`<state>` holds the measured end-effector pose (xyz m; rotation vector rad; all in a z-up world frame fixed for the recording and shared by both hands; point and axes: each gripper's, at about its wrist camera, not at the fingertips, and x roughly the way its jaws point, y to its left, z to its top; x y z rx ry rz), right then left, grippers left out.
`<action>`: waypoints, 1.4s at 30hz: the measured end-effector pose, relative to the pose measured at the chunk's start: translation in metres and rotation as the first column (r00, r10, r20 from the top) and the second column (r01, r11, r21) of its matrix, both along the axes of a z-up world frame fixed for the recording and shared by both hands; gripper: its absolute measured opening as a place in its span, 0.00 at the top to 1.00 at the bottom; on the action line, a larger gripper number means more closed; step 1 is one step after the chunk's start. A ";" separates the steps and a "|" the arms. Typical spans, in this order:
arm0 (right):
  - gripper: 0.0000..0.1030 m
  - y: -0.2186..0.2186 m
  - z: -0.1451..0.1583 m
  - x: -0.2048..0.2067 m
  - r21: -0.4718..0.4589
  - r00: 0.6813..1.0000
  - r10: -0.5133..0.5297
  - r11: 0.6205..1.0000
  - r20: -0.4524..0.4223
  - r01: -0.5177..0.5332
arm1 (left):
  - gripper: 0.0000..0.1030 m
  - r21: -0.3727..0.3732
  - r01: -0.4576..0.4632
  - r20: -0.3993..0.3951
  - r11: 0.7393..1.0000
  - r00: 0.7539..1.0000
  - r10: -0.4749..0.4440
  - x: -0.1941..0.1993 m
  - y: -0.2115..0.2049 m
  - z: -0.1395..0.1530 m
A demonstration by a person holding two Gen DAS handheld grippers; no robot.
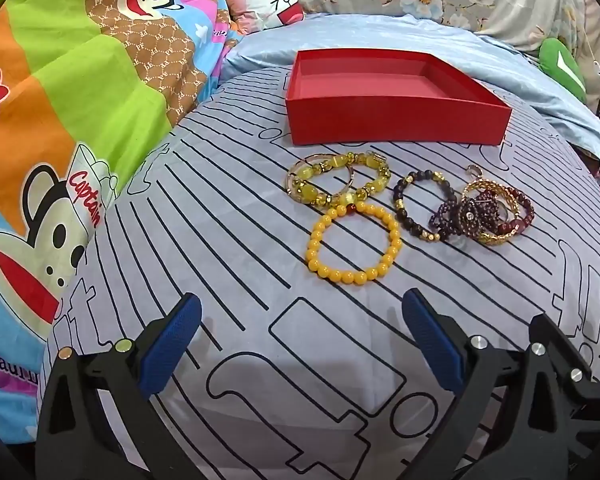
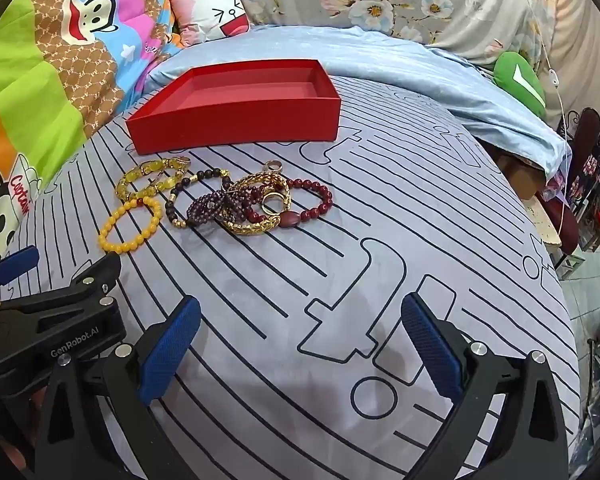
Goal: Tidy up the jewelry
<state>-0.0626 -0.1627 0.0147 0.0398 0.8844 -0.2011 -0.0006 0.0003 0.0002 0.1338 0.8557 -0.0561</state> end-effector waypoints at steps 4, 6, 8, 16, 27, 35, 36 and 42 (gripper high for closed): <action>0.06 0.001 -0.003 0.000 0.005 1.000 -0.008 1.000 0.004 0.008 | 0.07 0.018 0.000 0.001 1.000 1.000 0.000 -0.002 -0.004 0.001; 0.06 0.000 -0.003 -0.002 0.005 1.000 -0.007 1.000 0.002 0.007 | 0.07 0.022 0.001 0.003 1.000 1.000 -0.001 -0.004 -0.006 0.001; 0.06 0.000 -0.004 -0.001 0.004 1.000 -0.006 1.000 0.004 0.006 | 0.07 0.027 -0.001 0.006 1.000 1.000 0.001 -0.007 -0.008 0.001; 0.06 0.001 -0.004 0.000 0.001 1.000 -0.003 1.000 -0.007 0.003 | 0.07 0.010 0.005 -0.016 1.000 1.000 -0.004 0.000 -0.002 0.001; 0.06 -0.002 -0.004 0.001 0.006 1.000 -0.003 1.000 -0.008 0.003 | 0.07 0.015 0.006 -0.015 1.000 1.000 -0.006 0.001 -0.002 0.001; 0.06 -0.002 -0.003 0.000 0.008 1.000 -0.002 1.000 -0.008 0.002 | 0.07 0.016 0.006 -0.011 1.000 1.000 -0.005 0.002 0.000 0.004; 0.06 -0.002 -0.003 0.000 0.008 1.000 -0.002 1.000 -0.008 0.002 | 0.07 0.016 0.006 -0.011 1.000 1.000 -0.006 0.002 0.000 0.003; 0.06 -0.002 -0.003 0.000 0.009 1.000 -0.003 1.000 -0.007 0.003 | 0.07 0.018 0.004 -0.010 1.000 1.000 -0.004 0.001 -0.001 0.005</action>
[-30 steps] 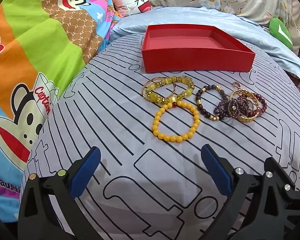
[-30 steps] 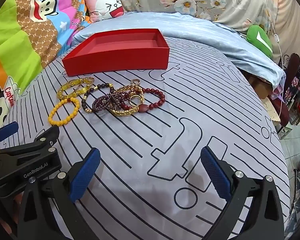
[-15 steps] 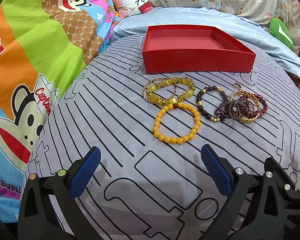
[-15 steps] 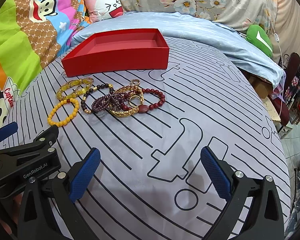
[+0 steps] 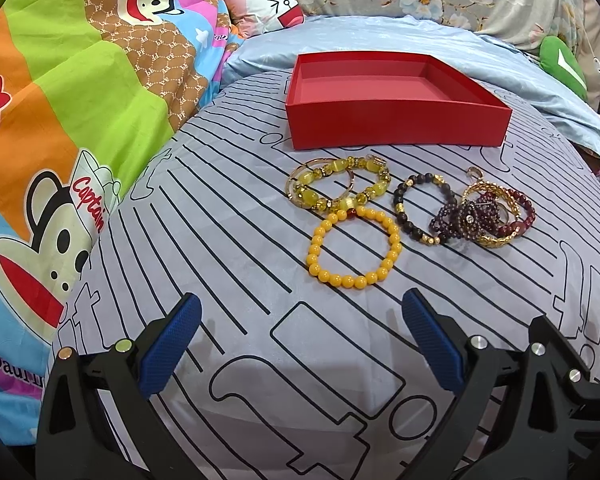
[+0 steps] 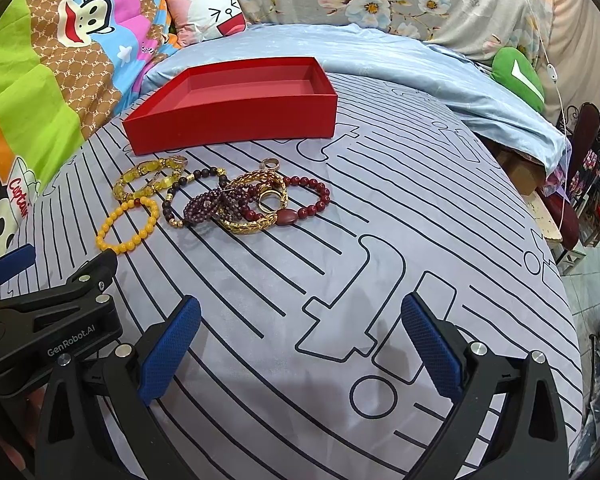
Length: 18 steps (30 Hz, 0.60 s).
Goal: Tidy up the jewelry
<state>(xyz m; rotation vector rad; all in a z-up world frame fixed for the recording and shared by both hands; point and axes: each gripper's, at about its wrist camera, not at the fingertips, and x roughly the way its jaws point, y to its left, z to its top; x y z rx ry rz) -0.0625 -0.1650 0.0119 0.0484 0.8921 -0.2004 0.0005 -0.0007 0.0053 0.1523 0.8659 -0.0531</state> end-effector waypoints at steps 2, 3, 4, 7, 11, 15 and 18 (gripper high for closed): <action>0.06 0.000 0.000 0.000 -0.001 1.000 0.001 1.000 0.000 -0.001 | 0.07 0.000 0.000 0.000 1.000 1.000 0.000 0.000 0.000 0.000; 0.06 0.000 0.000 0.001 -0.001 1.000 0.000 1.000 0.000 0.000 | 0.07 -0.001 0.000 0.000 1.000 1.000 0.000 0.000 0.000 0.000; 0.06 0.000 0.000 0.000 0.000 1.000 0.000 1.000 0.000 0.000 | 0.07 0.000 0.000 0.000 1.000 1.000 0.000 0.000 0.000 0.000; 0.06 0.000 0.000 0.000 0.001 1.000 0.000 1.000 0.000 0.000 | 0.07 0.000 0.000 0.001 1.000 1.000 0.000 0.000 0.000 0.000; 0.06 0.000 0.000 0.000 0.000 1.000 0.000 1.000 0.000 0.000 | 0.07 0.000 0.000 0.000 1.000 1.000 0.000 0.000 0.000 0.000; 0.06 0.000 0.000 0.000 0.001 1.000 -0.001 1.000 -0.001 0.001 | 0.07 0.000 0.000 0.000 1.000 1.000 0.000 0.000 0.000 0.000; 0.06 -0.001 0.000 0.000 0.002 1.000 -0.002 1.000 -0.002 0.002 | 0.07 0.000 0.000 0.000 1.000 1.000 0.000 0.000 0.000 0.000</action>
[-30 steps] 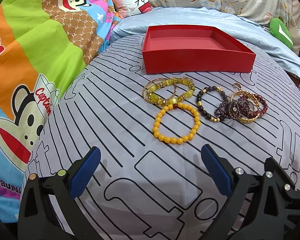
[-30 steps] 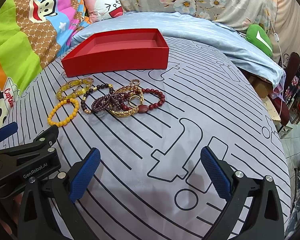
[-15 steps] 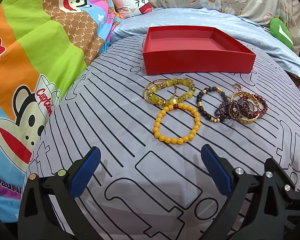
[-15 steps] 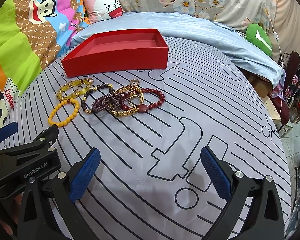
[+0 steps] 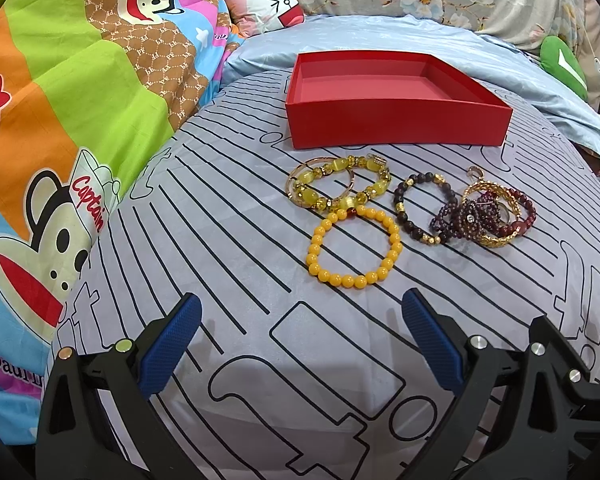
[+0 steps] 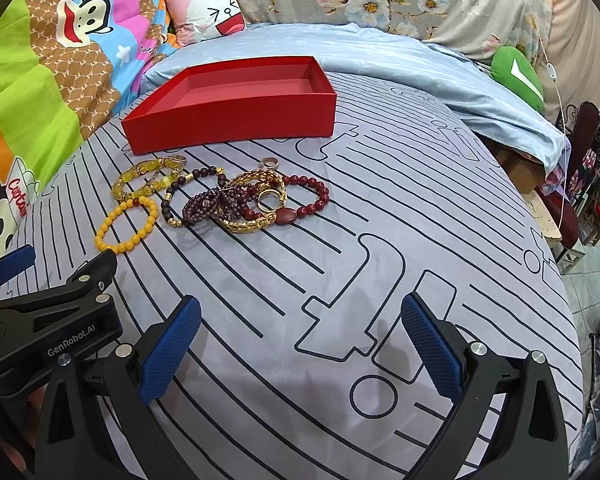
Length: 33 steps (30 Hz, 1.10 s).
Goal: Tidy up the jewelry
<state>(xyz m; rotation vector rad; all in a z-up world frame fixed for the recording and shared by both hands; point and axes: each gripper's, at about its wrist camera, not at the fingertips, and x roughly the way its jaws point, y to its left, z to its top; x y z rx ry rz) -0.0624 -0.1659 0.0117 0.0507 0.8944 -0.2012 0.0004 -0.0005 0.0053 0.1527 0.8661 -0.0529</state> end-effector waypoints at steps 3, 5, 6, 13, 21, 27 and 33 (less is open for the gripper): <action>0.06 0.000 0.000 0.000 -0.001 1.000 0.000 1.000 0.001 0.000 | 0.07 -0.001 0.000 0.000 1.000 1.000 0.000 0.000 0.000 0.000; 0.06 0.000 0.000 0.000 -0.001 1.000 0.000 1.000 0.001 0.000 | 0.07 0.001 0.000 0.002 1.000 1.000 0.000 0.000 0.000 0.000; 0.06 0.000 0.000 0.000 -0.001 1.000 0.000 1.000 0.000 0.000 | 0.07 0.001 0.000 0.001 1.000 1.000 0.000 0.000 0.000 0.000; 0.06 0.000 0.000 0.000 0.000 1.000 0.000 1.000 0.001 0.000 | 0.07 0.001 0.000 0.005 1.000 1.000 0.000 0.001 0.001 0.000; 0.06 0.000 0.000 0.000 -0.002 1.000 0.003 1.000 0.001 -0.003 | 0.07 0.003 -0.001 0.005 1.000 1.000 0.001 0.000 0.000 0.000; 0.06 -0.001 0.001 -0.001 -0.003 1.000 0.003 1.000 0.003 -0.003 | 0.07 0.006 -0.002 0.002 1.000 1.000 0.002 0.002 0.001 -0.001; 0.06 0.000 0.001 0.000 -0.004 1.000 0.003 1.000 0.004 -0.003 | 0.07 0.007 -0.002 0.000 1.000 1.000 0.002 0.001 0.001 -0.001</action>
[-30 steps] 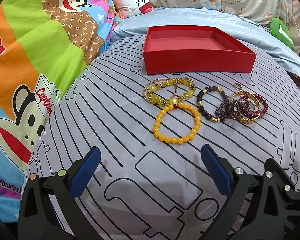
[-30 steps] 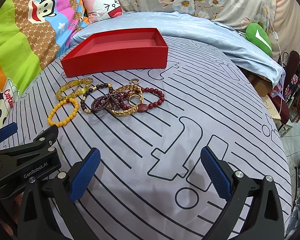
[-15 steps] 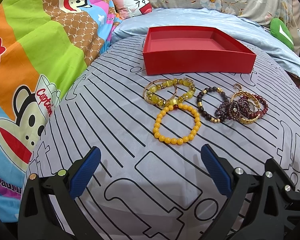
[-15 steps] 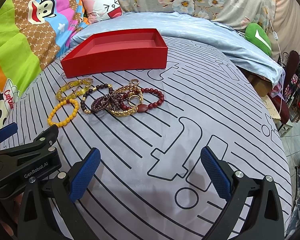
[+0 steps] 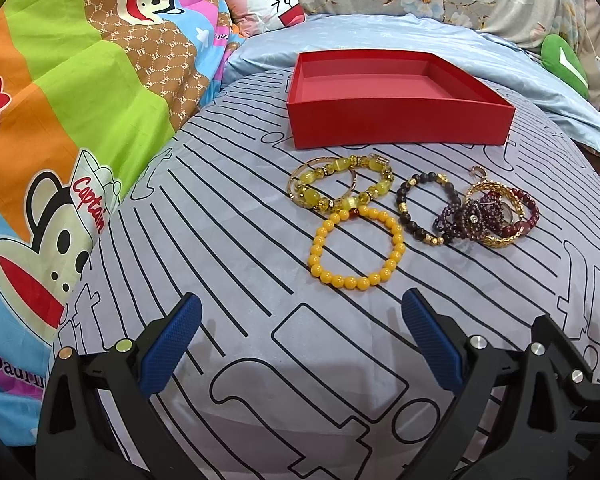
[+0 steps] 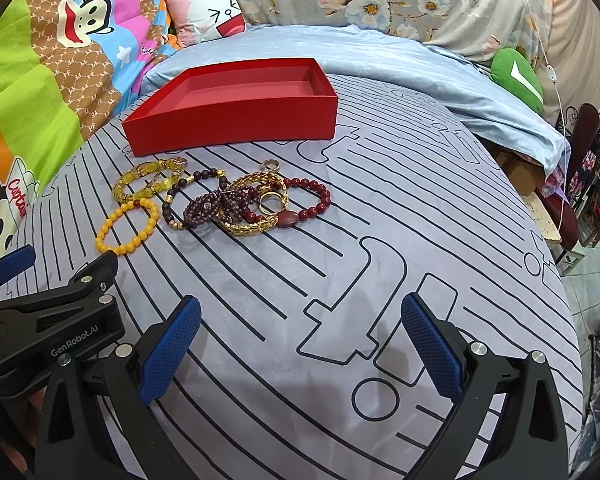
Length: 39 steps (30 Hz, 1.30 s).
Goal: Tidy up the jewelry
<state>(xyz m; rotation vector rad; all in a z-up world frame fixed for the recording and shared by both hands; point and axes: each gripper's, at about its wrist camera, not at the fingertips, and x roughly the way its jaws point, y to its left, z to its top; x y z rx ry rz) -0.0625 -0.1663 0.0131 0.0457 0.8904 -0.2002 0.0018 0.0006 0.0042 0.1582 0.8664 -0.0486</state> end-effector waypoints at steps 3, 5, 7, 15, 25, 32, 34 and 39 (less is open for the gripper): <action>0.06 0.000 0.000 0.000 -0.001 1.000 0.000 1.000 0.001 0.000 | 0.07 0.000 -0.001 -0.001 1.000 1.000 0.001 0.001 0.000 -0.001; 0.06 0.000 0.000 0.000 0.000 1.000 0.001 1.000 0.000 -0.001 | 0.07 -0.001 -0.001 -0.001 1.000 1.000 0.001 0.001 0.000 -0.001; 0.06 0.000 0.000 0.000 0.000 1.000 0.000 1.000 0.001 0.000 | 0.07 -0.003 -0.001 -0.002 1.000 1.000 0.001 0.001 0.000 -0.001; 0.06 -0.002 0.004 0.005 -0.019 1.000 0.001 1.000 0.009 0.000 | 0.07 -0.042 -0.015 -0.017 0.999 1.000 0.014 0.009 0.006 -0.003; 0.06 -0.012 -0.001 0.016 -0.009 1.000 -0.011 1.000 -0.013 0.011 | 0.08 -0.050 -0.046 -0.010 0.998 0.999 0.045 0.038 0.026 -0.001; 0.06 -0.020 -0.005 0.029 0.022 0.999 -0.021 1.000 -0.033 0.022 | 0.33 -0.060 0.002 -0.059 0.998 0.998 -0.006 0.054 0.012 -0.012; 0.06 -0.022 -0.004 0.033 0.027 0.999 -0.023 0.999 -0.029 0.023 | 0.39 -0.081 0.008 -0.075 0.997 0.997 -0.014 0.057 0.009 -0.016; 0.06 -0.027 -0.004 0.039 0.040 0.999 -0.019 0.999 -0.032 0.020 | 0.67 -0.100 0.054 -0.070 0.994 0.996 -0.061 0.058 0.000 -0.014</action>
